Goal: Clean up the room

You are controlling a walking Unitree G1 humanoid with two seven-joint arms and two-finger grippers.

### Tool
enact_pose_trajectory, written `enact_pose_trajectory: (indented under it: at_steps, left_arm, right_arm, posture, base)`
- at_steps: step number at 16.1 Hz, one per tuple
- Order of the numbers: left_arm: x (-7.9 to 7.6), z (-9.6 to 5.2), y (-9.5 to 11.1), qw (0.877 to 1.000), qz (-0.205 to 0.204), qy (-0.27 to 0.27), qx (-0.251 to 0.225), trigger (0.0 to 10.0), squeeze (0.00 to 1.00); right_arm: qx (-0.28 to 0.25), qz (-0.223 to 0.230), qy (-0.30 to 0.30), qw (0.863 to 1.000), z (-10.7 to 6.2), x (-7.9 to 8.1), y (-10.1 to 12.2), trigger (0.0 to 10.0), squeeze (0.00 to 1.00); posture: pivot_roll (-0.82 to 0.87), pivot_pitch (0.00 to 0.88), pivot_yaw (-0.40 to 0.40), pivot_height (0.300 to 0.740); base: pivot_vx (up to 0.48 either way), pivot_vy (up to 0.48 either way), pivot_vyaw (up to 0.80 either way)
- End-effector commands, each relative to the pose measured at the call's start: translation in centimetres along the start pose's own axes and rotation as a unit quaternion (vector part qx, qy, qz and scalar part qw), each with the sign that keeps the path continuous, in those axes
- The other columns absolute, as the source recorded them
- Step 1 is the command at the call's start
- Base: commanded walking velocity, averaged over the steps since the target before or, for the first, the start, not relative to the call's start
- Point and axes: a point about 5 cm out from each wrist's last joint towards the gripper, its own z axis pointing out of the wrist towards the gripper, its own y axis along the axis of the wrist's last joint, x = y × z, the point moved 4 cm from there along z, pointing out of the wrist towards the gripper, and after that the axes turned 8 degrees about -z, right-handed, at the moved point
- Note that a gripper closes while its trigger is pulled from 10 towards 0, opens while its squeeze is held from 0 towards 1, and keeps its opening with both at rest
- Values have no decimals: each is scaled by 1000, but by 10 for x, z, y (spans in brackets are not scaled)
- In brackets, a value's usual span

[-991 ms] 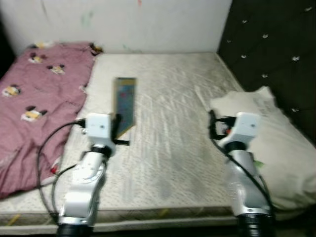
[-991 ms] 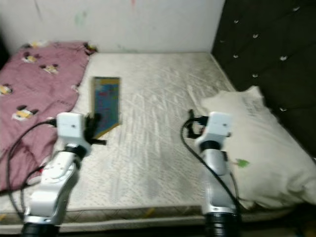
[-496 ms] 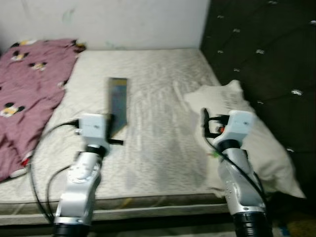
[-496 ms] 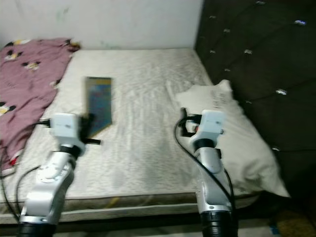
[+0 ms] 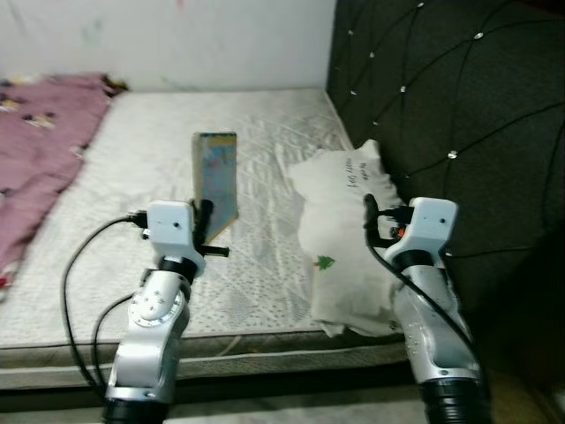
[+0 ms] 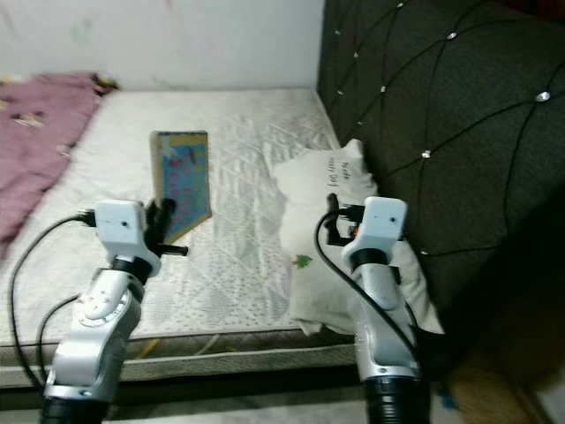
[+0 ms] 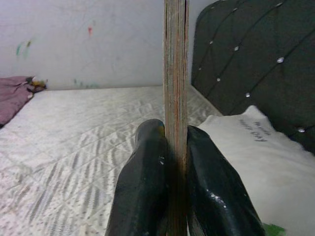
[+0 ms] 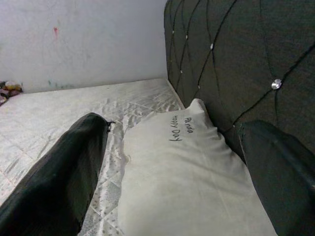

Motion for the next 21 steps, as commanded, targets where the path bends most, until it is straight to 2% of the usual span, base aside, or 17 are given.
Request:
enact_pose_trajectory:
  at_steps: [1,6,20,21]
  left_arm:
    - [0,1,16,999,6,-6,-34,10000,0]
    - [-4,0,17,999,-6,-24,-36,10000,0]
    - [-10,-2,13,999,-17,-37,-27,10000,0]
    - [-16,-2,15,998,-27,-45,-31,10000,0]
  right_arm:
    - [-14,-2,10,1000,2,5,7,10000,0]
    - [-14,-4,14,1000,1,6,7,10000,0]
    - [-6,-5,9,1000,3,5,1,10000,0]
    - [-6,-5,9,1000,3,5,1,10000,0]
  posture:
    - [-75,0,25,740]
    - [-75,0,26,740]
    - [-71,0,25,740]
    - [-69,0,25,740]
  base:
    - [0,0,0]
    - [0,0,174]
    - [292,0,0]
    - [0,0,0]
